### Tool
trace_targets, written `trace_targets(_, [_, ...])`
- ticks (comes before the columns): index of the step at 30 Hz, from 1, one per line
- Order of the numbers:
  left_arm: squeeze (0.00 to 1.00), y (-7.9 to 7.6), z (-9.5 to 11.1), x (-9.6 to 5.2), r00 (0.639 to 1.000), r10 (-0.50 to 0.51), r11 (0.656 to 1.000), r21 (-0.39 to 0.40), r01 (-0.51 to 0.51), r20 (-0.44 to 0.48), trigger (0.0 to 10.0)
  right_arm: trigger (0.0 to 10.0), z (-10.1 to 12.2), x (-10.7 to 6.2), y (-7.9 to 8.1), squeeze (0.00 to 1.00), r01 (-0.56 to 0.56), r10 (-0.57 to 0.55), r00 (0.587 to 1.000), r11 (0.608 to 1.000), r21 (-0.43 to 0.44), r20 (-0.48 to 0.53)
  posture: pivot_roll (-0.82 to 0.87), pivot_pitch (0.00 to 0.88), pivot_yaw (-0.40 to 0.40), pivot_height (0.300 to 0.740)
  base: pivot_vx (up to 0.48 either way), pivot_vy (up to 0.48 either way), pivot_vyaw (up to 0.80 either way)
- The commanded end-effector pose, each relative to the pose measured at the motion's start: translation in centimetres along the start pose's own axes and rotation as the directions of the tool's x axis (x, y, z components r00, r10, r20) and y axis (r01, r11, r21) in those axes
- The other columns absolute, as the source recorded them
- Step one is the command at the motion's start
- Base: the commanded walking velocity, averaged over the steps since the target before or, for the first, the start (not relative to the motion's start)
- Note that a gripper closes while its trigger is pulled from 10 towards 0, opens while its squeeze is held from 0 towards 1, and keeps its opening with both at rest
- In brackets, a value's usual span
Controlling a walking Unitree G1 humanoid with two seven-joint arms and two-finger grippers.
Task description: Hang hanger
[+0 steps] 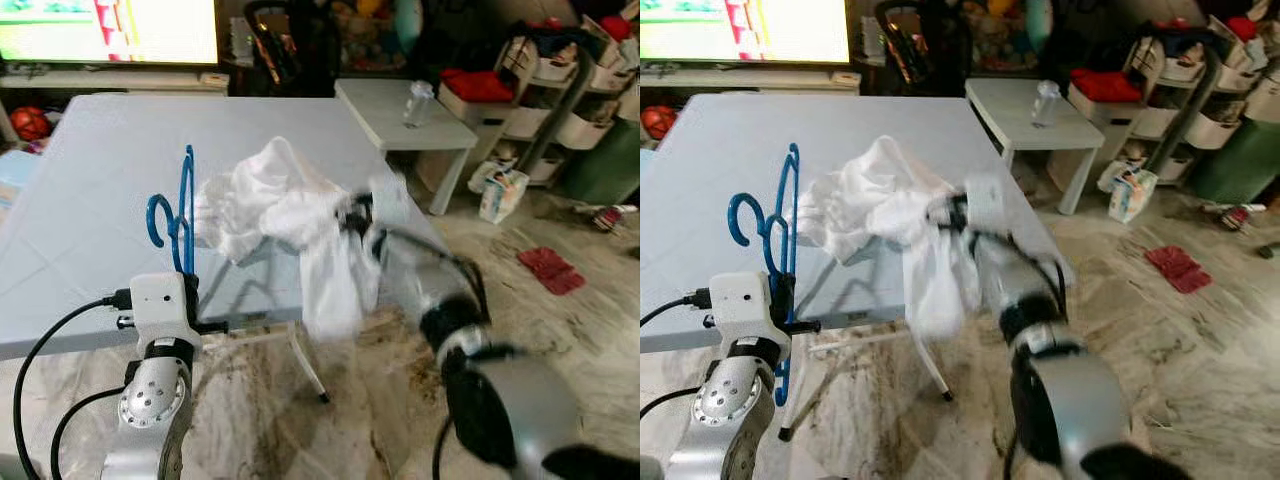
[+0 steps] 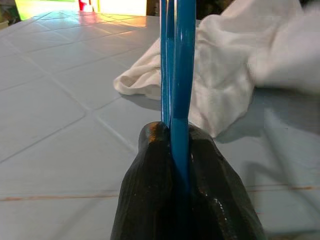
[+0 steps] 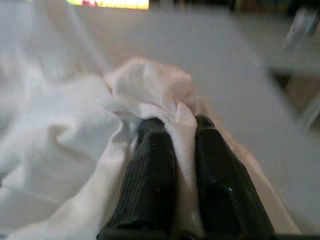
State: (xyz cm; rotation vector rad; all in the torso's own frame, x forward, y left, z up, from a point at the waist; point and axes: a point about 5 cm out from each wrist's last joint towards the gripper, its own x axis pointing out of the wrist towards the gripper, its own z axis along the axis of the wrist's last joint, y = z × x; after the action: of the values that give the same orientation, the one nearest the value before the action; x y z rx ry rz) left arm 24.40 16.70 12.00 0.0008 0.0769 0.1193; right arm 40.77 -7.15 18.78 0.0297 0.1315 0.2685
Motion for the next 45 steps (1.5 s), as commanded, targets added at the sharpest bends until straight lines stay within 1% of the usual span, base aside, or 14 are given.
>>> trace_targets(1, [0.00,-0.3,0.2,-0.1,1.000,-0.002,1.000,0.003,0.002,0.001,10.0,0.0,3.1,0.3,-0.4,0.00,0.016,-0.017,0.996,1.000,0.013,0.086,0.16,0.025,-0.156,0.740,0.000,0.000,0.00])
trace_targets(3, [0.00,-0.3,0.1,-0.7,1.000,0.006,1.000,0.001,-0.006,-0.001,10.0,0.0,6.5,0.5,0.1,0.00,0.004,-0.007,0.986,1.000,0.022,0.166,0.16,0.049,-0.173,0.740,0.000,0.000,0.00])
trace_targets(12, [0.00,-0.3,-0.6,-2.0,0.999,0.023,1.000,-0.002,-0.023,-0.033,10.0,0.0,11.1,0.4,1.4,0.00,-0.031,0.022,0.958,0.999,0.028,0.286,0.18,0.085,-0.190,0.740,0.000,0.000,0.00])
trace_targets(17, [0.00,-0.2,-0.4,-1.8,0.999,0.018,1.000,0.000,-0.018,-0.029,10.0,0.0,16.2,-0.6,2.9,0.00,-0.090,0.045,0.888,0.993,0.077,0.458,0.18,0.082,-0.188,0.740,0.000,0.000,0.00])
trace_targets(19, [0.00,-0.3,-0.3,-1.7,1.000,0.015,1.000,0.001,-0.015,-0.027,10.0,0.4,15.9,-0.5,3.5,0.00,-0.096,0.079,0.889,0.995,0.015,0.450,0.18,0.077,-0.189,0.740,0.000,0.000,0.00])
trace_targets(20, [0.00,-0.4,-0.3,-1.5,1.000,0.013,1.000,0.002,-0.013,-0.023,10.0,10.0,14.8,-0.2,4.1,0.00,-0.093,0.121,0.905,0.992,-0.087,0.407,0.18,0.073,-0.191,0.740,0.000,0.000,0.00])
trace_targets(25, [0.00,-0.4,-0.1,-1.4,1.000,0.014,1.000,0.001,-0.014,-0.014,10.0,10.0,11.8,0.4,4.3,0.00,-0.103,0.167,0.943,0.969,-0.226,0.287,0.18,0.069,-0.193,0.740,0.000,0.000,0.00])
trace_targets(26, [0.00,-0.4,-0.1,-1.4,1.000,0.016,1.000,0.000,-0.016,-0.012,10.0,10.0,9.1,0.7,3.7,1.00,-0.141,0.201,0.964,0.942,-0.305,0.175,0.18,0.068,-0.194,0.740,0.000,0.000,0.00])
trace_targets(29, [0.00,-0.5,-0.1,-1.4,1.000,0.016,1.000,-0.002,-0.016,-0.014,10.0,10.0,4.1,0.5,2.2,1.00,-0.274,0.275,0.959,0.843,-0.463,-0.068,0.17,0.058,-0.188,0.740,0.000,0.000,0.00])
trace_targets(33, [0.00,-0.5,-0.2,-1.4,1.000,0.016,1.000,-0.002,-0.016,-0.015,10.0,10.0,2.5,0.3,1.4,1.00,-0.331,0.295,0.943,0.795,-0.508,-0.152,0.17,0.055,-0.185,0.740,0.000,0.000,0.00])
trace_targets(34, [0.00,-0.6,0.0,-1.0,1.000,0.004,1.000,-0.003,-0.004,-0.009,10.0,10.0,-0.1,-0.6,-1.4,1.00,-0.416,0.302,0.909,0.700,-0.580,-0.288,0.16,0.045,-0.170,0.740,0.000,0.000,0.00])
trace_targets(35, [0.00,-0.7,0.0,-0.8,1.000,0.000,1.000,-0.003,0.000,-0.006,10.0,10.0,-0.6,-0.8,-2.2,1.00,-0.423,0.292,0.906,0.686,-0.592,-0.308,0.15,0.044,-0.168,0.740,0.000,0.000,0.00])
trace_targets(37, [0.00,-0.7,0.1,-0.7,1.000,-0.003,1.000,-0.004,0.003,-0.005,10.0,10.0,-0.9,-1.0,-3.0,1.00,-0.418,0.280,0.907,0.688,-0.594,-0.315,0.15,0.041,-0.164,0.740,0.000,0.000,0.00])
trace_targets(45, [0.00,-1.2,-0.2,-0.4,1.000,-0.026,1.000,-0.003,0.026,-0.016,10.0,10.0,-0.6,-2.0,-6.8,1.00,-0.183,0.166,0.983,0.872,-0.455,-0.078,0.13,0.024,-0.144,0.740,0.000,0.000,0.00])
